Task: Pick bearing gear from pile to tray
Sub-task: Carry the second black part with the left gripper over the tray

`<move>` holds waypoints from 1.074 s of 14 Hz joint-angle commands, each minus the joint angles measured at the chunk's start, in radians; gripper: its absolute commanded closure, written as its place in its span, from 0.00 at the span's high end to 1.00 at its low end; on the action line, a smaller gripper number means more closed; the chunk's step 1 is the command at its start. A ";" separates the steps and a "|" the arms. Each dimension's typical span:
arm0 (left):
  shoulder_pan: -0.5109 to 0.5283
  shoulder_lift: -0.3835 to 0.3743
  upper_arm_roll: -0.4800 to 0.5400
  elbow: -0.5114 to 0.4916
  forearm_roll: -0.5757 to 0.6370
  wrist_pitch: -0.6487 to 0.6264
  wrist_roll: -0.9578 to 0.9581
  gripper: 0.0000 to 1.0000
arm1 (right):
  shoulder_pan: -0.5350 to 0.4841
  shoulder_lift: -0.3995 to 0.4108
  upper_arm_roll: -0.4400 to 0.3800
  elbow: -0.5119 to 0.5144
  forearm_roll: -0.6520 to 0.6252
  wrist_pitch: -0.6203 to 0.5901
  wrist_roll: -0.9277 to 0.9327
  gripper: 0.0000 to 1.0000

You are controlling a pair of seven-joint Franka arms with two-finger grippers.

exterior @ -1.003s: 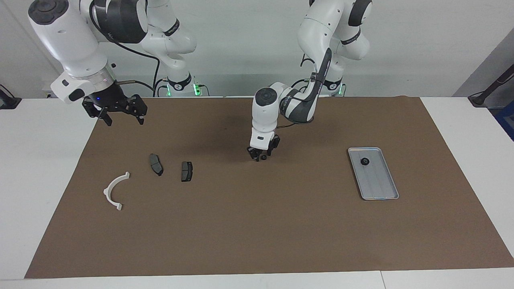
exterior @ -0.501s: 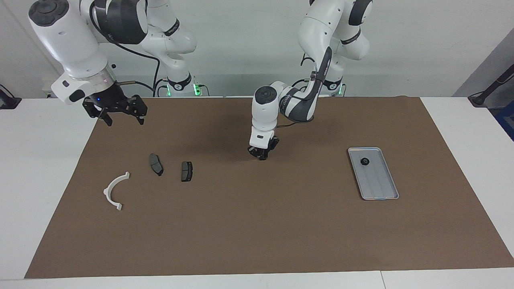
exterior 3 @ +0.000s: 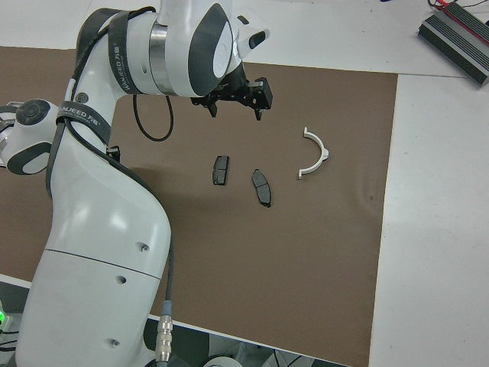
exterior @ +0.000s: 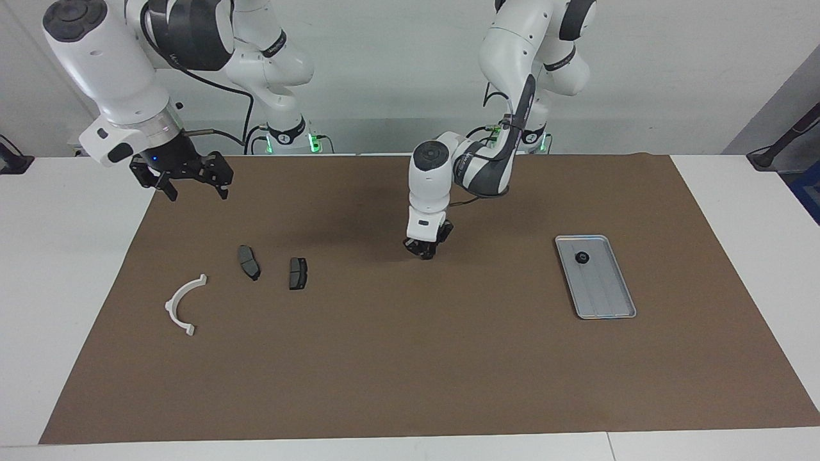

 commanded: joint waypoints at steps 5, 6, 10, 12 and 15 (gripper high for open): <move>0.233 -0.121 -0.009 -0.008 0.022 -0.112 0.259 0.00 | -0.022 -0.023 0.003 -0.023 0.001 -0.018 -0.014 1.00; 0.282 -0.121 -0.009 -0.013 0.022 -0.121 0.330 0.00 | -0.023 -0.023 0.003 -0.023 0.001 -0.018 -0.012 1.00; 0.464 -0.119 -0.009 -0.010 0.016 -0.127 0.603 0.00 | -0.022 -0.029 0.003 -0.031 0.001 -0.021 -0.008 1.00; 0.535 -0.118 -0.009 -0.008 0.011 -0.112 0.701 0.00 | -0.020 -0.029 0.003 -0.031 0.001 -0.021 -0.008 1.00; 0.625 -0.110 -0.009 -0.013 0.011 -0.070 0.833 0.00 | -0.020 -0.029 0.003 -0.031 0.000 -0.021 -0.008 1.00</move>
